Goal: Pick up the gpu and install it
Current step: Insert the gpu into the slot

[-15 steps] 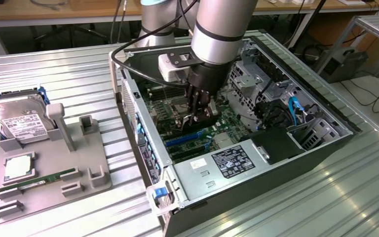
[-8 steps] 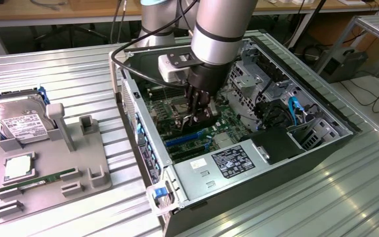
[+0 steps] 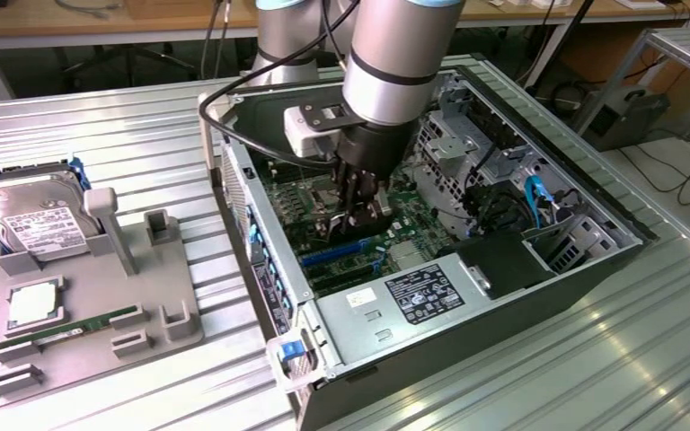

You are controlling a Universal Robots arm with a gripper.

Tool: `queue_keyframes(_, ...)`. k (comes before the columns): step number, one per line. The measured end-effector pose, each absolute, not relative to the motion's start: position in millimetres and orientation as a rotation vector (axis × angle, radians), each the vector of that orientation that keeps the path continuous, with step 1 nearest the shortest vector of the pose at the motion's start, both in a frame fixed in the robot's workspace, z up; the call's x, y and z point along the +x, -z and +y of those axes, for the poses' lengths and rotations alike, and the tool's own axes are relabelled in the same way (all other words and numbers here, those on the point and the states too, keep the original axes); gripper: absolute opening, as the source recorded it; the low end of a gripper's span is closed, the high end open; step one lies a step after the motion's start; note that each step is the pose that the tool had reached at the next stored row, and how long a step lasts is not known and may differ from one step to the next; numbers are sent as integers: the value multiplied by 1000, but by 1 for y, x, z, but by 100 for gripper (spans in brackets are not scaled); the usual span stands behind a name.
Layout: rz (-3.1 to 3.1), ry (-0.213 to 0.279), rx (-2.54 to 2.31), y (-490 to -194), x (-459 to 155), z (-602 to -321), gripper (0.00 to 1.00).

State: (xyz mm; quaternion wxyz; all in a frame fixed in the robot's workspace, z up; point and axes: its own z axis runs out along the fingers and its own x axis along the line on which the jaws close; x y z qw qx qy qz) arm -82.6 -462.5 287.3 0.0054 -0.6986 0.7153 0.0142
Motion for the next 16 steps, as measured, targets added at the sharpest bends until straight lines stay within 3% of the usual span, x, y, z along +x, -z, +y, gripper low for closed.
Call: queue_keyframes(16, 2236, -44, -2186, -271, -84, -462, 26)
